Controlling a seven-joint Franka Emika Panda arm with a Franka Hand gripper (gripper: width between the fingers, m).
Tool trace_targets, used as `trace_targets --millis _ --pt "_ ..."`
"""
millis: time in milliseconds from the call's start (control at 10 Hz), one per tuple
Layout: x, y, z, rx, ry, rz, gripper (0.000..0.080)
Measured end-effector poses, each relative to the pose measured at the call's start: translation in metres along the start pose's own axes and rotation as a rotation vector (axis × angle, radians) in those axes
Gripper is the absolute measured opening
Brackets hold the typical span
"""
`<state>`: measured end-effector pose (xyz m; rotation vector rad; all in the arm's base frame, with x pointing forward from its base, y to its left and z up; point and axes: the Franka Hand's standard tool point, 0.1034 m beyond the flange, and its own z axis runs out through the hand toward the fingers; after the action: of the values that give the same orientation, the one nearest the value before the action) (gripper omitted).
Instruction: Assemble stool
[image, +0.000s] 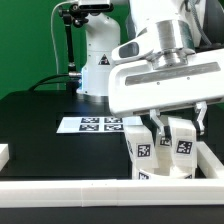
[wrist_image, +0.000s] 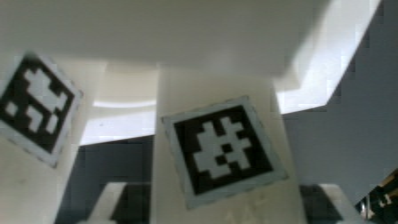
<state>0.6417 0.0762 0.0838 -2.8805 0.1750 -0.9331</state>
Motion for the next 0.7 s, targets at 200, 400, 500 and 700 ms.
trace_targets --millis 200,400,500,700 --pt "0.0003 0.0011 0.0004 -0.002 0.012 0.001 0.0327" --pt "-0.0017 0.0009 0.0016 -0.001 -0.006 0.001 0.0337" --pt "-0.0018 0.0009 0.0016 -0.001 -0.006 0.001 0.0511" --pt "0.0008 0.0007 -0.001 0.0 -0.01 0.003 0.0624"
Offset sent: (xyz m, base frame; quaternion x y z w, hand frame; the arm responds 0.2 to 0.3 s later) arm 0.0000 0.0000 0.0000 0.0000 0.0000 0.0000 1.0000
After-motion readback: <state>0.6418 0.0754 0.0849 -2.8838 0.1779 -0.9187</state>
